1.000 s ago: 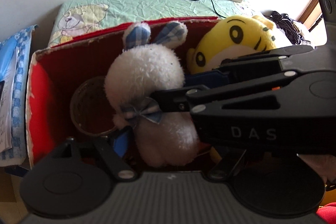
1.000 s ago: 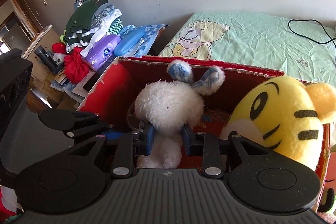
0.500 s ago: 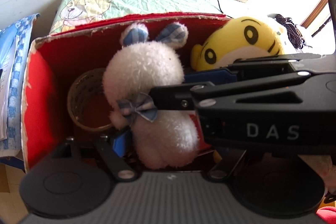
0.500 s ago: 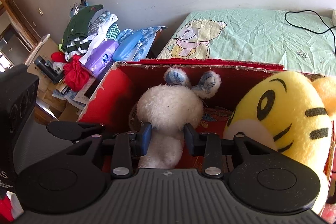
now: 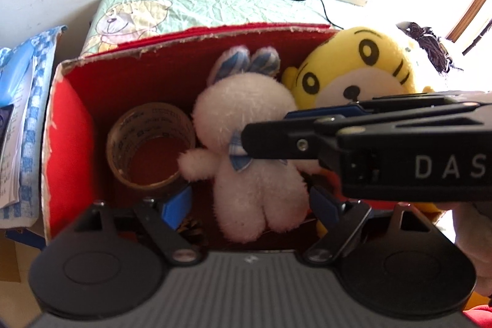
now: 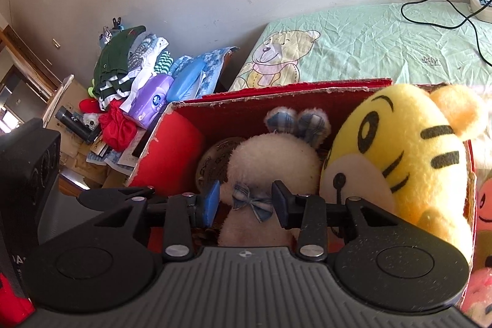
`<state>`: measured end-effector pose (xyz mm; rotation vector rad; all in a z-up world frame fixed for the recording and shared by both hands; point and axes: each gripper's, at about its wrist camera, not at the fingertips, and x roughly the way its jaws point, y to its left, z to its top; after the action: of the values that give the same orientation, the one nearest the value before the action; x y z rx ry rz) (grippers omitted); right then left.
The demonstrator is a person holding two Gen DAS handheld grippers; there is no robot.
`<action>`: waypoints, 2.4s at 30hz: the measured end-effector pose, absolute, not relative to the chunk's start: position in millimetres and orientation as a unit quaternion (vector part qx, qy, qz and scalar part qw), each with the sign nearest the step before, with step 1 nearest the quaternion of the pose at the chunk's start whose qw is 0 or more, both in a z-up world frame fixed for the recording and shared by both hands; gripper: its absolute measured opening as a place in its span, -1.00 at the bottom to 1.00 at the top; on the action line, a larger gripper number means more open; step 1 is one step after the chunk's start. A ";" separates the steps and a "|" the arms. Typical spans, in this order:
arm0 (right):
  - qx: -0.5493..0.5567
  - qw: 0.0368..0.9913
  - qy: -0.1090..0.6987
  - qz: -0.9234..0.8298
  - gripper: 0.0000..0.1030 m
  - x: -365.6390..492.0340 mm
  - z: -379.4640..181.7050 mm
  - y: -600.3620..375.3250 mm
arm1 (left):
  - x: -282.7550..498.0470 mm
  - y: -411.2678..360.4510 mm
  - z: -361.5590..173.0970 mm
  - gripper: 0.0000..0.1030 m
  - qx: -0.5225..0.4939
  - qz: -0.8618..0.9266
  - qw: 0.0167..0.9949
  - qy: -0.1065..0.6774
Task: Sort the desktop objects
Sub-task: 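Carry the white bunny into the red box with the right gripper, then release the white bunny inside the box beside the tiger, right gripper, then move the right gripper back to the pile and grasp the pink bear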
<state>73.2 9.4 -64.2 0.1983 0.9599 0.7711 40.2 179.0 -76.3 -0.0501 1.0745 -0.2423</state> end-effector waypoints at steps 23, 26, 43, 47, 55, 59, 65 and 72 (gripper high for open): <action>0.147 0.824 0.417 0.355 -0.22 53.2 -48.9 -30.8 | 29.2 182.3 -72.7 0.63 -0.009 -0.084 0.860 0.504; 0.142 0.830 0.407 0.354 -0.22 45.2 -45.7 -38.0 | 27.7 178.6 -69.8 0.63 -0.007 -0.081 0.861 0.502; 0.158 0.845 0.383 0.339 -0.22 9.1 -50.7 -67.3 | -6.2 153.6 -49.0 0.63 0.005 -0.059 0.875 0.481; 0.160 0.846 0.378 0.341 -0.22 4.4 -49.7 -70.6 | -10.2 145.9 -47.4 0.63 0.005 -0.051 0.874 0.483; 0.163 0.846 0.377 0.341 -0.22 0.2 -50.1 -74.0 | -15.8 138.1 -45.6 0.63 0.009 -0.029 0.876 0.482; 0.164 0.846 0.376 0.341 -0.23 -1.8 -51.1 -76.1 | -15.9 137.8 -45.2 0.63 0.005 -0.021 0.875 0.484; 0.167 0.848 0.371 0.340 -0.24 -5.1 -53.4 -78.9 | -16.6 134.6 -46.1 0.65 0.011 -0.008 0.876 0.481; 0.176 0.848 0.366 0.339 -0.25 -8.7 -56.1 -83.9 | -18.2 131.1 -46.7 0.68 0.016 0.004 0.879 0.476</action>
<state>-8.7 -83.9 -56.1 0.3717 0.7724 0.7141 -18.2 131.1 -46.7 0.0334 0.9914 0.0073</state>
